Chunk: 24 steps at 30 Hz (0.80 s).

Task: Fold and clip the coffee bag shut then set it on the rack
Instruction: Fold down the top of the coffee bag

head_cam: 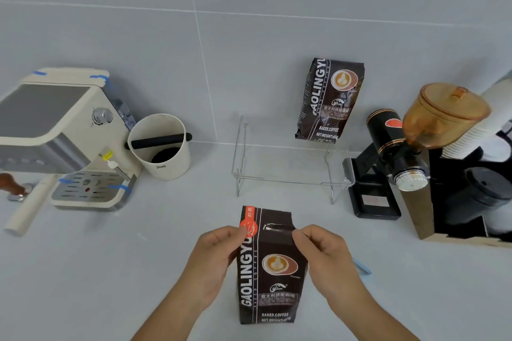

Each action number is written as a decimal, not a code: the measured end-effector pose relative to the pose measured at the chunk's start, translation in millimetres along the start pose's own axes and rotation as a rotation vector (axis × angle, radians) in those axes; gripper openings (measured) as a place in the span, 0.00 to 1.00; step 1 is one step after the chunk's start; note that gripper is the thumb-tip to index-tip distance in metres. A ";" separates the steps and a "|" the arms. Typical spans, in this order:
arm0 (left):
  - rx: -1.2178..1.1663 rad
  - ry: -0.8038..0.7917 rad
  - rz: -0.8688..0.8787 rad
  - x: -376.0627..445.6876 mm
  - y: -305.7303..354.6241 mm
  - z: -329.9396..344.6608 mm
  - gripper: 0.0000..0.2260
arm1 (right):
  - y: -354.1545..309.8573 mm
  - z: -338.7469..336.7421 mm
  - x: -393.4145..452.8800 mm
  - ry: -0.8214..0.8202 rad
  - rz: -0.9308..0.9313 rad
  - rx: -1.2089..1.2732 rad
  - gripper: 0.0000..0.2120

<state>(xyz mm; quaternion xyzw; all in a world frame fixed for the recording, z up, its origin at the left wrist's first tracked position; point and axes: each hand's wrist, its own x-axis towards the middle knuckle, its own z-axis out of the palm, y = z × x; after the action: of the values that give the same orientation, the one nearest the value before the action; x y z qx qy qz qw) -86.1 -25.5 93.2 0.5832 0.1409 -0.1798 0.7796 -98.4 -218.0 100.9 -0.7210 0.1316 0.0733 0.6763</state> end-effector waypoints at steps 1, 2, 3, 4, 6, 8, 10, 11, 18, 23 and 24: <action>0.008 -0.001 0.021 -2.3 2.0 1.1 0.16 | -2.8 -0.7 -2.5 -0.001 -0.020 -0.007 0.14; 0.019 -0.005 0.039 -4.3 3.9 1.8 0.17 | -5.0 -1.4 -4.4 0.001 -0.044 -0.016 0.14; 0.030 -0.013 0.057 -6.2 5.9 1.7 0.17 | -7.5 -1.8 -6.2 0.005 -0.070 -0.027 0.15; 0.047 -0.024 0.070 -7.5 7.8 1.5 0.17 | -8.2 -2.7 -7.1 0.013 -0.097 -0.035 0.15; 0.103 -0.039 0.080 -7.8 11.7 0.5 0.16 | -11.6 -4.0 -8.3 0.025 -0.146 -0.057 0.16; 0.157 -0.042 0.079 -6.4 14.4 -0.4 0.13 | -12.3 -4.4 -8.8 0.031 -0.180 -0.087 0.17; 0.219 -0.036 0.085 -3.5 15.2 -0.4 0.11 | -13.0 -4.2 -8.8 0.040 -0.187 -0.106 0.18; 0.241 -0.034 0.089 -2.8 15.3 0.2 0.10 | -13.7 -4.2 -9.8 0.046 -0.182 -0.104 0.18; 0.293 0.012 0.133 -0.6 17.2 5.3 0.10 | -23.8 -2.3 -5.8 0.049 -0.138 -0.057 0.11; 0.284 0.003 0.158 0.3 20.5 4.7 0.10 | -26.9 -0.6 2.8 0.074 -0.162 -0.152 0.10; 0.287 0.001 0.164 1.1 21.2 3.8 0.09 | -27.7 -0.9 3.8 0.078 -0.152 -0.143 0.10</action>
<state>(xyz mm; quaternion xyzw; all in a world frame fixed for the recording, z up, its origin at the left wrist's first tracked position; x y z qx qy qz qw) -75.7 -23.8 112.0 0.6981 0.0662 -0.1334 0.7003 -86.8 -217.8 126.4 -0.7778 0.0971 0.0030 0.6210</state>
